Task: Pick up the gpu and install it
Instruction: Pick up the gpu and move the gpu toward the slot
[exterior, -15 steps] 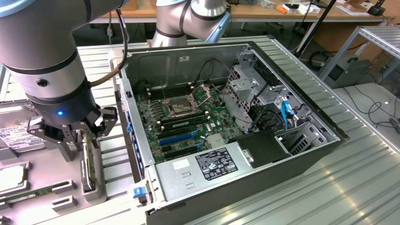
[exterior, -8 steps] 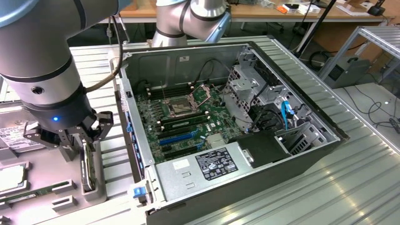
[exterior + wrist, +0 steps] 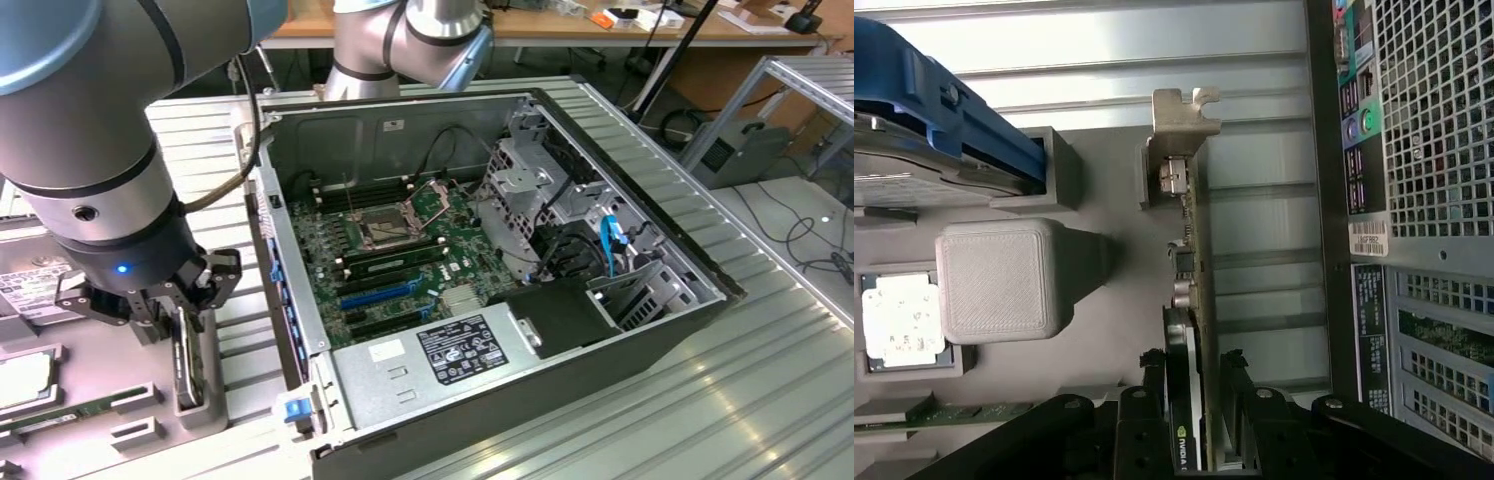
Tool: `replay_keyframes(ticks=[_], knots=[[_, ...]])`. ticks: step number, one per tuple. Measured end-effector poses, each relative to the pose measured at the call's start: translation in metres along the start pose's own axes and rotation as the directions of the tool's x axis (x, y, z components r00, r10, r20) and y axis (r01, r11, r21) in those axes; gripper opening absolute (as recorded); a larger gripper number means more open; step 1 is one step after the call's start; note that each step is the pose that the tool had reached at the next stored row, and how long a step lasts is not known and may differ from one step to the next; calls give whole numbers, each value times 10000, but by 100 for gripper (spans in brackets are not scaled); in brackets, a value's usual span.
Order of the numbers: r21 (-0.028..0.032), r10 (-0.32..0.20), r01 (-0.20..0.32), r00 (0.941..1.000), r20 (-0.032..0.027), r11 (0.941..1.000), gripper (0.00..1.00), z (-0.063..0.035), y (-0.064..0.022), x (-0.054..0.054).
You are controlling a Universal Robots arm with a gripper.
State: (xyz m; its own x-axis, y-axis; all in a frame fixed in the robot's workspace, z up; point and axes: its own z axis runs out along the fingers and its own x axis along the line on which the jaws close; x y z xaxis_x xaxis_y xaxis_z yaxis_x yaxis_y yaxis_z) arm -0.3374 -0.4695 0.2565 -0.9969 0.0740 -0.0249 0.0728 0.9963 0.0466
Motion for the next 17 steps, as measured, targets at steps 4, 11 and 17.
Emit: replay_keyframes(ticks=[4, 11, 17], knots=[[0, -7, 7, 10000, 0, 10000, 36, 53, -11, 3], [0, -25, 25, 10000, -1, 10000, 36, 131, -22, 6], [0, -26, 26, 10000, -1, 10000, 35, 133, -22, 6]])
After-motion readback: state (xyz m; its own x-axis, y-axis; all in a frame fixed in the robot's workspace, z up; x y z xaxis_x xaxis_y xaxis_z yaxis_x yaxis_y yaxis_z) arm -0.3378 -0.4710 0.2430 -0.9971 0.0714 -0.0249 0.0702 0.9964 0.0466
